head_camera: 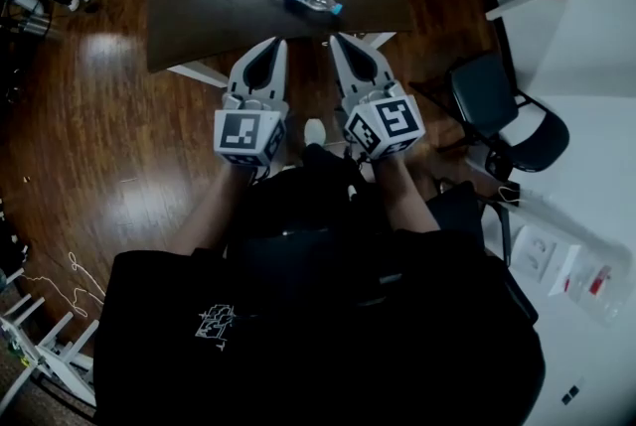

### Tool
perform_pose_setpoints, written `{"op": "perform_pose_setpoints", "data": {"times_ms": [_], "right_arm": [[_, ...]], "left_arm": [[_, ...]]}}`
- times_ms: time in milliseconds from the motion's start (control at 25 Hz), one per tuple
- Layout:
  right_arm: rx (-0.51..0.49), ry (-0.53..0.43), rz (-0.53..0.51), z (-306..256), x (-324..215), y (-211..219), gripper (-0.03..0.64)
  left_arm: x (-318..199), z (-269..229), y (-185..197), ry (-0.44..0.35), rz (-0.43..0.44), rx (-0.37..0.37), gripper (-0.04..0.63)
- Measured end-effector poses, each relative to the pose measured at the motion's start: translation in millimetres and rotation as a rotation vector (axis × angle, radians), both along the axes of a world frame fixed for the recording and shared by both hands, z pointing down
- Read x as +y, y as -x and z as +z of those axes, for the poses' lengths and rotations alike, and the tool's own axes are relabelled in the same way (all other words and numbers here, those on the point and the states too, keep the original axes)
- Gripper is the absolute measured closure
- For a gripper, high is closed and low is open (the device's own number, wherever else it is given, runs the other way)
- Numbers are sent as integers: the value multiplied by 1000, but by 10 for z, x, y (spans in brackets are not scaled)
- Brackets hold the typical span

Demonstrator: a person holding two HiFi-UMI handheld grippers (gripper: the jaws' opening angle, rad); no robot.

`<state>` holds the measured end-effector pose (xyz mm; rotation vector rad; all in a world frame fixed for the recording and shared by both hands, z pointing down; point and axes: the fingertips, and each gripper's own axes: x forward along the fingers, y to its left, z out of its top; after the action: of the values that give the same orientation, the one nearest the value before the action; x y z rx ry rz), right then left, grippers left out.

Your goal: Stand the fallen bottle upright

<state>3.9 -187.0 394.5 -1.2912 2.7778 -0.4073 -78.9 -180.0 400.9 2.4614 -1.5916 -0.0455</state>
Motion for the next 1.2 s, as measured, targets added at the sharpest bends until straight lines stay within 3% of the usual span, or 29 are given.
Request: {"op": "perform_pose_setpoints", "data": {"times_ms": [280,600,920,1200], "right_arm": [[-8,22,-33,96,-425,-129,607],[-16,31,-63,174,-658,-239,607],[-20,53,-50,216,-801,-229,607],[-19,67,-4,262,-976,-193,607]], "left_arm": [[-444,50,-199,1,-12,-73,595],[-732,160,-245,9,-24,-102,594],[-961,256,-357,-7,88,-176,595],[-1178,408,-436,-27,186,-283,595]]}}
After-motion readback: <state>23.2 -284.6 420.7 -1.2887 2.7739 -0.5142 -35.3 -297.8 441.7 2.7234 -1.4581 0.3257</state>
